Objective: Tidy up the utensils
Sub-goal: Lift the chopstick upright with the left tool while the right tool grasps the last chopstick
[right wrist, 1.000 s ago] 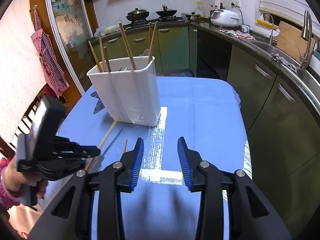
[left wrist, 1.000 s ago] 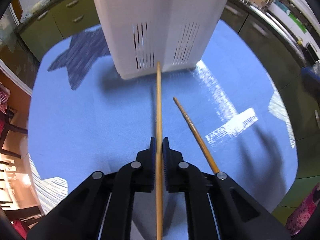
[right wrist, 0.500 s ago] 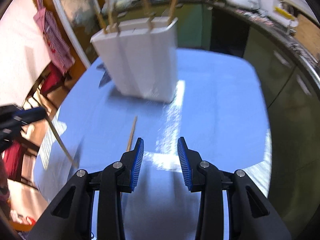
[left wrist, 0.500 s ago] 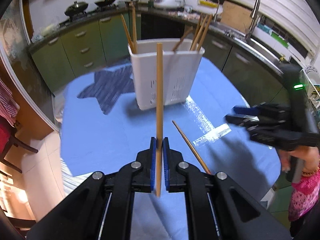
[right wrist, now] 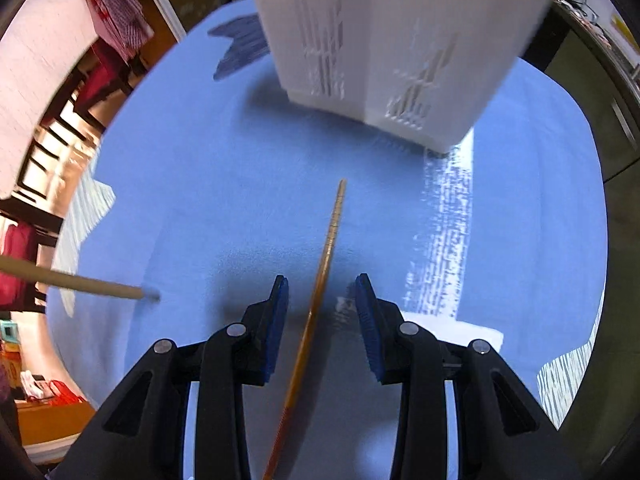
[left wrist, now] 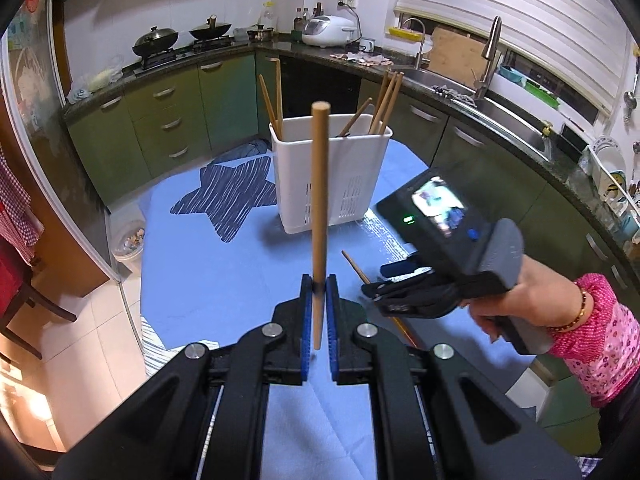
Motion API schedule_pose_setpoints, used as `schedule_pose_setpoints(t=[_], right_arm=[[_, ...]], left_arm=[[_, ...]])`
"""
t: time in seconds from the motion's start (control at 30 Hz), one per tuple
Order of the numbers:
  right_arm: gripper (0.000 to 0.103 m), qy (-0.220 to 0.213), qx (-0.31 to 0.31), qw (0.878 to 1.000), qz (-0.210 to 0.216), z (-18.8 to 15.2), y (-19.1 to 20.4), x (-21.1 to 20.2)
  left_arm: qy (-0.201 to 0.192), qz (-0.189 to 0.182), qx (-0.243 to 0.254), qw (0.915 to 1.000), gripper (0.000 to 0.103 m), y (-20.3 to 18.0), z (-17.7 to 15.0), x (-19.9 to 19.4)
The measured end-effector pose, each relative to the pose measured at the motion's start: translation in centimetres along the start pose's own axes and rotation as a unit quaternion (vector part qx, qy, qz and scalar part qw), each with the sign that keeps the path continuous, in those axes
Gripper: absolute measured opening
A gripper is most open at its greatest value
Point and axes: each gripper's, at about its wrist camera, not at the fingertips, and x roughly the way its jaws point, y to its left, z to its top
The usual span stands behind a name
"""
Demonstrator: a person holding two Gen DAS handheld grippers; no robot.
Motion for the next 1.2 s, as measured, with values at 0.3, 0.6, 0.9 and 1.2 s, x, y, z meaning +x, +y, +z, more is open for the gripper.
schedule_pose_setpoints(t=[0.3, 0.6, 0.9, 1.2], right_arm=[[0.015, 0.018, -0.017, 0.999, -0.028, 0.3, 2.0, 1.4], [0.007, 0.006, -0.001, 1.0, 0.005, 0.5, 1.0, 0.9], [0.007, -0.072, 0.008, 0.997, 0.033, -1.3, -0.1, -5.4], [0.007, -0.169, 0.023, 0.984, 0.046, -6.3, -2.5, -13.5]], left_arm=[[0.002, -0.006, 0.003, 1.0, 0.007, 0.1, -0.4, 0.1], [-0.001, -0.009, 0.007, 0.9999, 0.007, -0.1, -0.4, -0.2], [-0.004, -0.009, 0.011, 0.9999, 0.007, -0.4, -0.1, -0.4], [-0.007, -0.009, 0.012, 0.9999, 0.007, -0.7, 0.1, -0.8]])
